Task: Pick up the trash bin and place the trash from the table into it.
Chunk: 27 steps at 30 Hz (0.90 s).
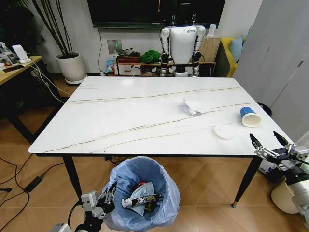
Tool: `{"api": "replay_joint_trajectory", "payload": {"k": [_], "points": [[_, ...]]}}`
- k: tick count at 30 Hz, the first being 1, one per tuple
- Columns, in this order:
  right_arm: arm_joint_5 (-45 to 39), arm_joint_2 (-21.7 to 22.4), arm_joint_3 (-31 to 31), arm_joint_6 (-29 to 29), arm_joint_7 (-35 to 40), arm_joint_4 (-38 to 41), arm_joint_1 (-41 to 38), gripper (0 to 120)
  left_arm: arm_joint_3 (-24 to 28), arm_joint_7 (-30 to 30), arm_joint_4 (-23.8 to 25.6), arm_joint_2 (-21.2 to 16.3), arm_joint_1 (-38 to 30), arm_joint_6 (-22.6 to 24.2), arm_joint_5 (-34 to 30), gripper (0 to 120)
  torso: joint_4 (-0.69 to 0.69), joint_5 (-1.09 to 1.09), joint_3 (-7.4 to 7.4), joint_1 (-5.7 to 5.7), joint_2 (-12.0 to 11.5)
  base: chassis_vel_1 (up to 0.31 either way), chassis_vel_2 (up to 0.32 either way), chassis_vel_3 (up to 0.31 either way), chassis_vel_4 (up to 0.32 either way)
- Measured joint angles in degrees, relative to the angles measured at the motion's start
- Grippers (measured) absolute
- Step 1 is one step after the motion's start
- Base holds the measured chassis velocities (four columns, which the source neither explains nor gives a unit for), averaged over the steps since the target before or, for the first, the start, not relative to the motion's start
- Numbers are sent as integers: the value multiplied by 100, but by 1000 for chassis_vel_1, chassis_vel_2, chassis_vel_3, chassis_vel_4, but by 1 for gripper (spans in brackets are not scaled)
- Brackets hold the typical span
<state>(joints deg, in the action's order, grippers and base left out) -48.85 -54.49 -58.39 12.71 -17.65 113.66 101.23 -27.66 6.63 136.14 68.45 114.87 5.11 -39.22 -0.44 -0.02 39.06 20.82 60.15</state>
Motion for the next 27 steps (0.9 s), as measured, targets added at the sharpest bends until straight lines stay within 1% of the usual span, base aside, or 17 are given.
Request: {"api": "replay_joint_trajectory", "payload": {"k": [3,13,15,17,19,20,23,24,26,27], "points": [[4,7,0,0,-2,0,-1,100,2,0,0,6,-5,0,1,0,0,3,0,0,0,-53,-59,58,46],[50,20,44,27,16,32,-12,100,13,-4,-8,16,-7,-2,4,0,-1,3,0,0,0,-58,-53,45,54],[77,29,87,53,69,80,-41,100,16,-7,-8,18,-5,-2,5,0,1,3,0,0,0,0,0,0,0],[172,101,159,22,192,210,-64,100,16,-8,-8,16,10,-3,7,0,-2,4,0,0,0,0,0,0,0],[190,122,172,6,219,240,-70,100,16,-8,-8,15,13,-3,7,0,-1,4,0,0,0,0,0,0,0],[260,210,224,-57,335,354,-89,100,9,-9,-4,9,28,-4,8,0,1,2,0,0,0,0,0,0,0],[376,536,478,-226,707,634,-205,100,-15,-9,-1,-10,49,-7,11,0,1,1,0,0,0,0,0,0,0],[376,536,478,-226,707,634,-205,100,-15,-9,-1,-10,49,-7,11,0,1,1,0,0,0,0,0,0,0],[294,917,753,-551,959,749,-452,100,-19,-11,0,15,71,-8,35,0,0,0,0,0,0,0,0,0,0],[177,1176,974,-764,1145,749,-709,100,-25,-23,0,38,106,-15,73,0,-1,4,0,-1,0,0,0,0,0]]}}
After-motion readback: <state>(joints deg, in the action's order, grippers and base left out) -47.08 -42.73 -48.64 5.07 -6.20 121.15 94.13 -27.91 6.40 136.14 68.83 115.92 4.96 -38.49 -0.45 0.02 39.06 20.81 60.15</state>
